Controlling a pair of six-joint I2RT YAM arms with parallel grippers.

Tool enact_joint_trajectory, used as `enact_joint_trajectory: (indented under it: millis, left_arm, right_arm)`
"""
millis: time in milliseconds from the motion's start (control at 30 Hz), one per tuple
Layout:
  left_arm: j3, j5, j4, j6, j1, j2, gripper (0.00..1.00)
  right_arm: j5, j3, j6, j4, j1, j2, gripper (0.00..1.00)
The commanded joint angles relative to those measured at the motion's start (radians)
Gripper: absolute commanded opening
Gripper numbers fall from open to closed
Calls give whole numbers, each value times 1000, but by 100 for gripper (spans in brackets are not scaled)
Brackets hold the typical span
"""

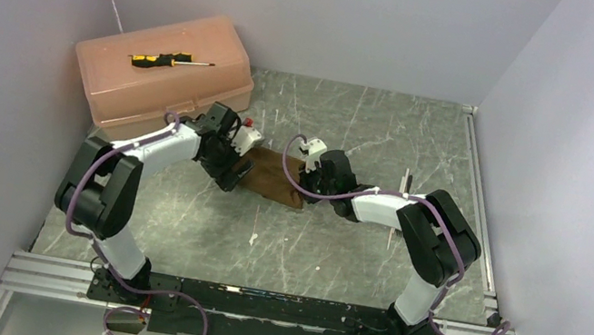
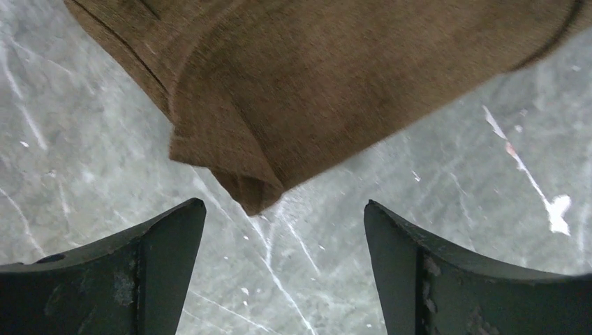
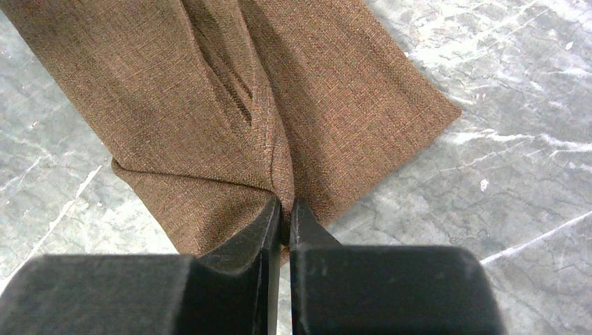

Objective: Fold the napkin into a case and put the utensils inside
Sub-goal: Fold the lower triangle-folded napkin at the center of the board.

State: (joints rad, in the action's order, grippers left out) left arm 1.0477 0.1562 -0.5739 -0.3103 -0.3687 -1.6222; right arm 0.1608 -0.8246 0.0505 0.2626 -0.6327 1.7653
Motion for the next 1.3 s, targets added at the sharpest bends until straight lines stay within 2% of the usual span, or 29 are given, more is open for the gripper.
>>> enact_joint_trajectory:
  millis: [0,433,667,867,1000,1100,1167,1267]
  left_arm:
    - [56,-87,85,-1,2,-26,88]
    - [-6,-302,260,-174,2,-39,74]
    - [-50,-405,400,-285,5,-49,72]
    - [-1,-394,341,-251,13,-49,70]
    - [60,-358,237,-218,16,-22,69]
    - [135,-302,115,-186,15,3,70]
    - [183,-236,29,-165,16,14,70]
    - [195,-100,-58,-148,10,6,69]
  right_arm:
    - [-5,-11,11,-35,6,4,0]
    - [2,11,10,-20,6,-5,0]
    - [6,9,8,-26,5,-6,0]
    - [2,1,8,-35,6,-6,0]
    - [-8,-9,25,-40,5,-11,1]
    - [-5,-17,54,-37,6,-21,9]
    - [-3,-18,75,-24,8,-29,20]
    - [1,-11,100,-6,12,-38,25]
